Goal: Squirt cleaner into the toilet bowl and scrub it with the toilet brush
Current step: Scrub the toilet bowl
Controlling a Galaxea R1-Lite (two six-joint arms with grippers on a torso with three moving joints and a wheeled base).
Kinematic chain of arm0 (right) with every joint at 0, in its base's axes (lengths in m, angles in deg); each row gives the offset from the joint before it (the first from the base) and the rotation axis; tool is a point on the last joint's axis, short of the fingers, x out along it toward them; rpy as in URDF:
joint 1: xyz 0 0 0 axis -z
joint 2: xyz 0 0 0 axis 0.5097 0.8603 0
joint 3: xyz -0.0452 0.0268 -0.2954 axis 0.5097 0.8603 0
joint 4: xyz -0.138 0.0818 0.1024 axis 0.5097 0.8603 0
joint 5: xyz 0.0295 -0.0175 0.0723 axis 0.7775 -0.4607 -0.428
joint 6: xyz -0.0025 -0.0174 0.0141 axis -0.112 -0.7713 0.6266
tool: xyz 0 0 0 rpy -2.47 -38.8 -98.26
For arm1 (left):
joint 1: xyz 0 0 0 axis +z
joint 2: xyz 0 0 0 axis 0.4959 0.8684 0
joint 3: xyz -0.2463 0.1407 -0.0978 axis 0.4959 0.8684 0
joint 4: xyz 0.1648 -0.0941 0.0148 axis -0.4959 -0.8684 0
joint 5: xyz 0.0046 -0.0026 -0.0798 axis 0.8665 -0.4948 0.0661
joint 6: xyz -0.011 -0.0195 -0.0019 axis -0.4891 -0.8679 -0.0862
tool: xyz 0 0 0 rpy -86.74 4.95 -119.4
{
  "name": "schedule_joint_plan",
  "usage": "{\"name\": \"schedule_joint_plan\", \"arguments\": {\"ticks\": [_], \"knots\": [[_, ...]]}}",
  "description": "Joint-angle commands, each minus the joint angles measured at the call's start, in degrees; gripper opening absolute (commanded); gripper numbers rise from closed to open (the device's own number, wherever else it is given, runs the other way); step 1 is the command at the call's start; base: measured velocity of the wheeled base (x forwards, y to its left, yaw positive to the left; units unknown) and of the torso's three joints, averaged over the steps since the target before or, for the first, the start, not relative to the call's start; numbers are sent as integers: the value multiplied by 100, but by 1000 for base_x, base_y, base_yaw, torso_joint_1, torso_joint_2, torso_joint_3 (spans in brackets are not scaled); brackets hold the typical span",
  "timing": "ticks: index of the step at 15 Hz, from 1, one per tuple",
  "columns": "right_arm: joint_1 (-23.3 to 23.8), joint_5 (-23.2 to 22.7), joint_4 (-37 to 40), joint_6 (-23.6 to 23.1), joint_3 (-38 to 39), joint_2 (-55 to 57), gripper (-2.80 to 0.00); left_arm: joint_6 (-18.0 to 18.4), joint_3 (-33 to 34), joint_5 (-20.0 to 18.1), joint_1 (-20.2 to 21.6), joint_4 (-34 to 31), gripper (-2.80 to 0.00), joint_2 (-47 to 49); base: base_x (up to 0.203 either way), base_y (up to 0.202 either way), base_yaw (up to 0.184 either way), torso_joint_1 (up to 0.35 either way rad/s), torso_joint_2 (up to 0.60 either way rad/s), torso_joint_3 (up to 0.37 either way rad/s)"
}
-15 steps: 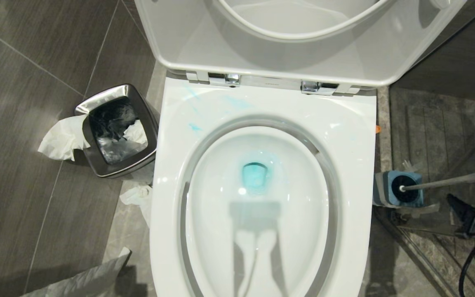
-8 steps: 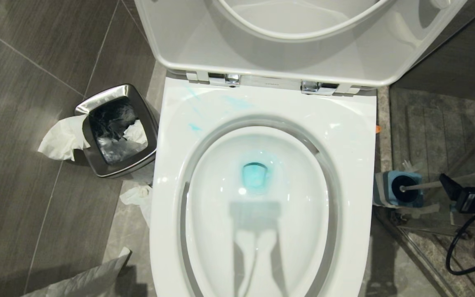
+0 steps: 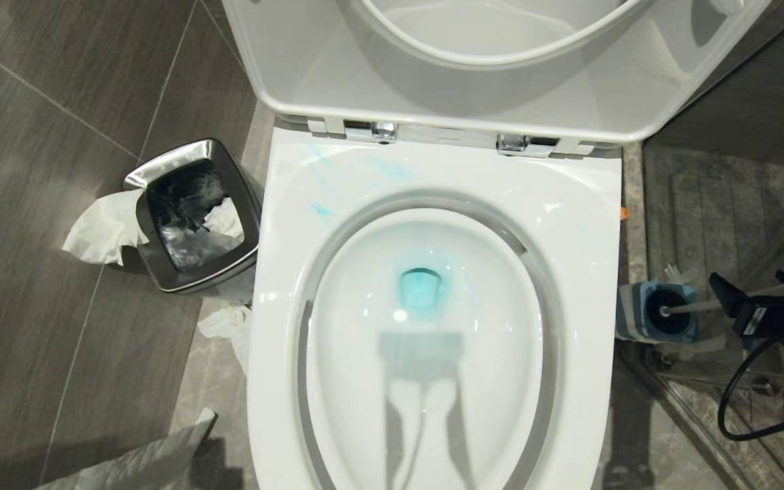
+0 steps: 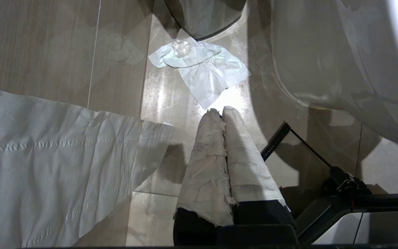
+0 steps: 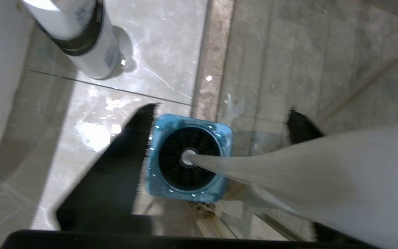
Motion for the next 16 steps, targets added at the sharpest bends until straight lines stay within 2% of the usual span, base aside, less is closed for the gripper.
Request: {"name": "schedule_joint_plan", "arguments": {"ticks": [1,4,9,13,16], "knots": [[-82,-8,-47,-43,-47,-34,-280,-1,0,1,0,-1,-280,9,0,0,0,0,0,0],[-81,-5,-80,-259,-87,26,-280,-1,0,2,0,-1,-280,9,0,0,0,0,0,0],[-82,4,-252,-239,-47,141,-280,-1,0,1,0,-1,-280,9,0,0,0,0,0,0],[-46,3,-252,-250,221,21,-280,-1,0,1,0,-1,-280,9,0,0,0,0,0,0],[-57,-163,-252,-217,751,-595,-280,-1,0,9,0,-1,-280,9,0,0,0,0,0,0]]}}
